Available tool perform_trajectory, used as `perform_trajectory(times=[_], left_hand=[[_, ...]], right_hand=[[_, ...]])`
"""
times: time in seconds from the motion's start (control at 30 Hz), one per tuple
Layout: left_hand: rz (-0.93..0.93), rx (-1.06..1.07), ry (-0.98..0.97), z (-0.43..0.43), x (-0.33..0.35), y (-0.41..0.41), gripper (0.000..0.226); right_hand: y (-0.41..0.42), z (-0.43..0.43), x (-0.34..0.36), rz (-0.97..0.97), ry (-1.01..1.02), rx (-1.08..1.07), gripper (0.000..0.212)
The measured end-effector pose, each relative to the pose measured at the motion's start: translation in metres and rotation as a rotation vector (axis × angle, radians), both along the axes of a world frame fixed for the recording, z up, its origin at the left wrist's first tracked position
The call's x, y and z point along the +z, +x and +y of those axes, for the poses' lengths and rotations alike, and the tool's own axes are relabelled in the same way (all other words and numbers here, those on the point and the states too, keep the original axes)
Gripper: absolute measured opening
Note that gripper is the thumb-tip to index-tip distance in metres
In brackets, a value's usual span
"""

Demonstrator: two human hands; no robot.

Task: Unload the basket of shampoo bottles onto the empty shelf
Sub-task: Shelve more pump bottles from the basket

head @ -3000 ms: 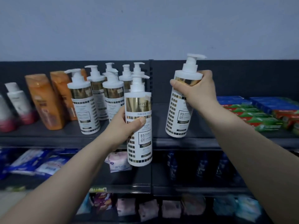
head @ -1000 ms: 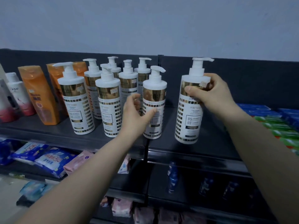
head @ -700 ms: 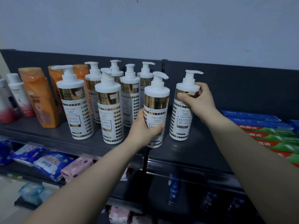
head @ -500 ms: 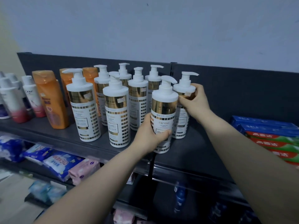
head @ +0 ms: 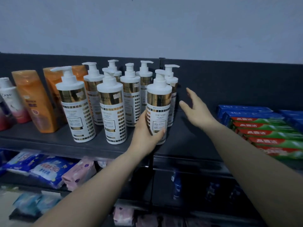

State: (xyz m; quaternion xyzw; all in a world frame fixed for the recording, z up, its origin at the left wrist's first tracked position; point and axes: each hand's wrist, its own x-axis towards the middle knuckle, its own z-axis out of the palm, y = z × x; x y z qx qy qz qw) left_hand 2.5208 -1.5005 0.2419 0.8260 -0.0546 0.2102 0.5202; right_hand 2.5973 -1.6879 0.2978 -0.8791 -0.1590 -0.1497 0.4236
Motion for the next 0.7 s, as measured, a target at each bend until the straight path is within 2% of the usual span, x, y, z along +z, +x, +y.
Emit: perform_trajectory(times=[0.17, 0.27, 0.33, 0.43, 0.7], left_hand=[[-0.063, 0.030, 0.152, -0.008, -0.015, -0.031, 0.085], [-0.141, 0.004, 0.315, -0.016, -0.025, -0.053, 0.081], [-0.211, -0.061, 0.410, -0.024, -0.032, -0.065, 0.074], [-0.213, -0.190, 0.493, -0.041, -0.043, -0.081, 0.070], [-0.172, -0.549, 0.499, -0.130, -0.081, -0.133, 0.071]], right_hand=[[-0.068, -0.016, -0.012, -0.066, -0.233, -0.152, 0.061], [-0.109, -0.023, -0.024, -0.052, -0.339, -0.228, 0.062], [-0.137, -0.031, -0.034, -0.034, -0.426, -0.291, 0.063], [-0.182, -0.050, -0.052, -0.004, -0.487, -0.395, 0.065], [-0.307, -0.117, -0.106, 0.112, -0.511, -0.662, 0.061]])
